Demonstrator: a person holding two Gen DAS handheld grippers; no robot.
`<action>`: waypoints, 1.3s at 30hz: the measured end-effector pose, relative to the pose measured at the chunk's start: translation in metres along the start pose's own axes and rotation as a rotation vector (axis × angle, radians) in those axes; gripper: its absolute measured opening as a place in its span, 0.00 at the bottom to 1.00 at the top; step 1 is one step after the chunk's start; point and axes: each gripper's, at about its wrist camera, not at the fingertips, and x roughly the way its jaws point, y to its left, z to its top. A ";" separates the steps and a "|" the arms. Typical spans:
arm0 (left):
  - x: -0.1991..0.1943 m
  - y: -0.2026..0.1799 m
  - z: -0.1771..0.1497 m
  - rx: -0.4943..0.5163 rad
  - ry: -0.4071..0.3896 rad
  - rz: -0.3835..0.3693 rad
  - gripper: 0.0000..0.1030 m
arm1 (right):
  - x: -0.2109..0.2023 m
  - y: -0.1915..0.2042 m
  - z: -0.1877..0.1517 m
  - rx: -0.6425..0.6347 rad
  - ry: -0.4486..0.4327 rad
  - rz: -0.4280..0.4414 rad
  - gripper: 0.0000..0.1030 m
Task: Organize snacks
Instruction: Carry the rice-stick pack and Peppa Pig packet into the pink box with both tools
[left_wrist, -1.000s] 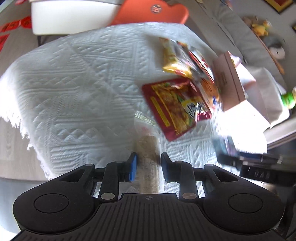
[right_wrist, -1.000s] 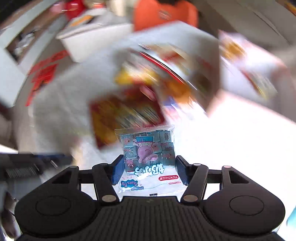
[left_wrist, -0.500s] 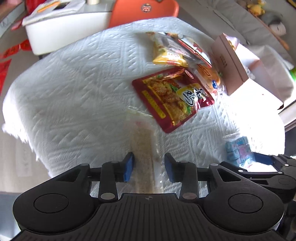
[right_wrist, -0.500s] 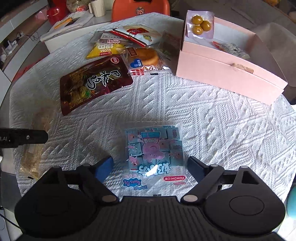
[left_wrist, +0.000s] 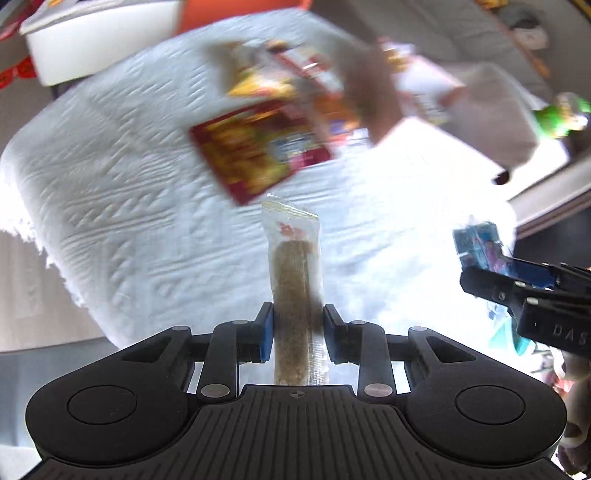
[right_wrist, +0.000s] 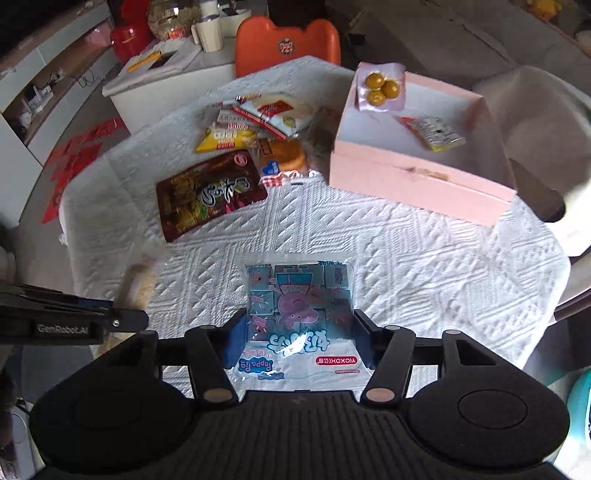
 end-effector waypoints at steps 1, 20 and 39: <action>-0.012 -0.010 -0.001 0.003 -0.010 -0.017 0.31 | -0.015 -0.005 0.001 0.013 -0.006 0.009 0.57; -0.040 -0.194 0.194 0.086 -0.201 -0.226 0.32 | -0.109 -0.077 0.040 -0.011 -0.149 0.005 0.57; -0.026 -0.089 0.152 -0.219 -0.298 -0.103 0.32 | -0.050 -0.110 0.099 0.068 -0.200 -0.053 0.58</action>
